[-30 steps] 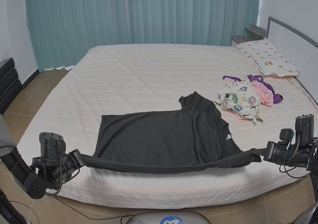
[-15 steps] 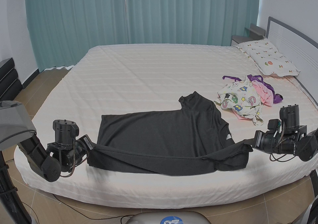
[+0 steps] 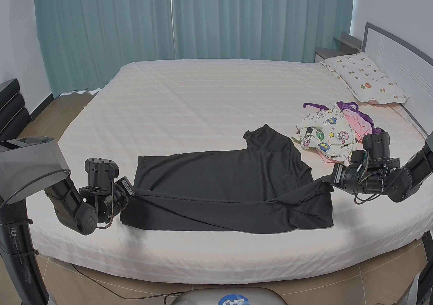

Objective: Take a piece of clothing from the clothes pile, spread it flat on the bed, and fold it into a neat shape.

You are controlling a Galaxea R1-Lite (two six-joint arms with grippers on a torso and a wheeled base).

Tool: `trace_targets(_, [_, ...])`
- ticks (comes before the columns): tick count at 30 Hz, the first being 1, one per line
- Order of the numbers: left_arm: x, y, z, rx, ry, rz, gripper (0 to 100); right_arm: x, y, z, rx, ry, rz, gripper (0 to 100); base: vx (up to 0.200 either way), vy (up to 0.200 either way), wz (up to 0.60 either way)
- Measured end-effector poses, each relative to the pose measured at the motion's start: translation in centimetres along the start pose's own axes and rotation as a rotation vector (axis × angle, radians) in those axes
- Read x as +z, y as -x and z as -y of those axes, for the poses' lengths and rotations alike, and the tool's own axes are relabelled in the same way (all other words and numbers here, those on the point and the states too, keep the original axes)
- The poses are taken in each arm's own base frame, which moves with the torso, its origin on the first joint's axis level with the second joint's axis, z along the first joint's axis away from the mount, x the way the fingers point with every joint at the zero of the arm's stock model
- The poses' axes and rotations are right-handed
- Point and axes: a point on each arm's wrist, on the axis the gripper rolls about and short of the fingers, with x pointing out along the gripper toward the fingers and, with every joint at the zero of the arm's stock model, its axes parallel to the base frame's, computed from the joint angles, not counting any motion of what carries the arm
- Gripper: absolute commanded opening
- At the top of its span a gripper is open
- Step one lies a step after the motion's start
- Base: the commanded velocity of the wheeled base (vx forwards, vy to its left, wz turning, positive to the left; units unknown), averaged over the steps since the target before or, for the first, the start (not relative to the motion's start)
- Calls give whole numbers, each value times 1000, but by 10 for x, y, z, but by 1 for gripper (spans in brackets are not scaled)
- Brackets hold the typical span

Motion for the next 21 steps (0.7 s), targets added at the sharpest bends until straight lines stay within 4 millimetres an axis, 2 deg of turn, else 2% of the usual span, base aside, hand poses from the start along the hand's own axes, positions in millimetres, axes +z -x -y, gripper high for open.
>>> trace_targets(5, [-1, 7, -2, 3, -3, -9, 0, 5, 7, 1, 2, -4, 17, 0, 0, 0, 0])
trace_targets(14, [1, 46, -8, -17, -14, -25, 0, 2, 42, -2, 13, 6, 51, 0, 0, 0, 0])
trace_targets(21, [3, 57, -9, -26, -11, -19, 0, 0, 55, -4, 20, 15, 65, 0, 0, 0, 0])
